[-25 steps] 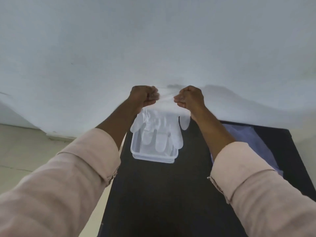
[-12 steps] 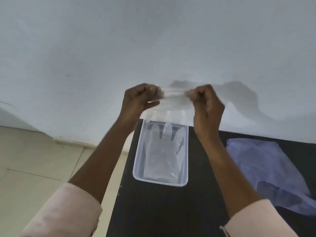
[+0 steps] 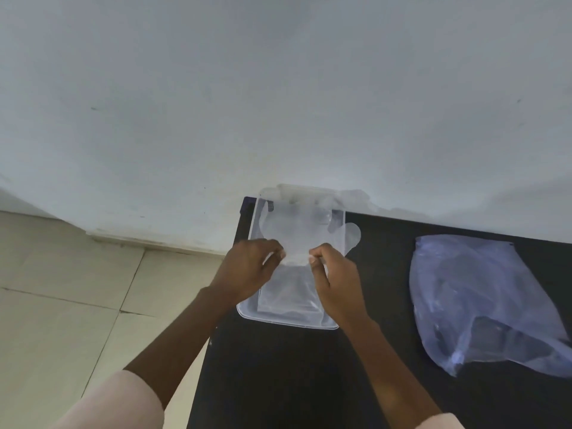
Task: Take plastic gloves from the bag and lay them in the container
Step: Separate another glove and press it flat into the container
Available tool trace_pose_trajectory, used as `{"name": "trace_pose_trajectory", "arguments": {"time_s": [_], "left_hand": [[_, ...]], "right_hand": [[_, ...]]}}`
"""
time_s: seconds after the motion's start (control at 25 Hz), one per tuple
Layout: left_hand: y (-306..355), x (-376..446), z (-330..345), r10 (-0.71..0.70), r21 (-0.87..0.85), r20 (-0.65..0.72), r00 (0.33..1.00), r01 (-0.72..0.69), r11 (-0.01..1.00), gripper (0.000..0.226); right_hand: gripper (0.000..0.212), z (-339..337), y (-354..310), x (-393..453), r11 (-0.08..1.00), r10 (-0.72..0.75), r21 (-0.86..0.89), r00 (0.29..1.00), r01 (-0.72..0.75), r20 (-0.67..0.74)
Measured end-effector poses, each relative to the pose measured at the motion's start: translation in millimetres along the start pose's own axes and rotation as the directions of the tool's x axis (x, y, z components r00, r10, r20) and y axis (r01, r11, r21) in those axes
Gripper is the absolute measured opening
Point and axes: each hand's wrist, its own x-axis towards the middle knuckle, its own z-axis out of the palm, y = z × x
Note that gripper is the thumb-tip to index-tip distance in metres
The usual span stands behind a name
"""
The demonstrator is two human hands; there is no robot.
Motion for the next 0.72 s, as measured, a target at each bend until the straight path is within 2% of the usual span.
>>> {"name": "trace_pose_trajectory", "arguments": {"time_s": [0.24,0.4,0.56,0.72], "left_hand": [[-1.3,-8.5,16.0,0.094,0.319,0.153,0.984,-0.139,0.938,0.029],[5.0,-11.1,16.8,0.029,0.488,0.34,0.94,-0.203,0.849,0.031],[6.3,-16.1,16.2,-0.018,0.552,0.461,0.887,-0.271,0.789,0.032],[9.2,-19.3,14.6,-0.047,0.547,0.542,0.839,-0.311,0.777,0.037]], "right_hand": [[0.018,1.0,-0.8,-6.7,0.926,-0.028,-0.36,0.969,0.118,0.245],[0.026,-3.7,-15.1,-7.1,0.871,0.016,-0.447,0.899,0.202,0.438],[0.029,-0.5,-14.8,-7.4,0.768,0.1,-0.571,0.827,0.289,0.553],[0.041,-1.0,-16.9,-10.4,0.705,0.196,-0.612,0.731,0.358,0.653]]}}
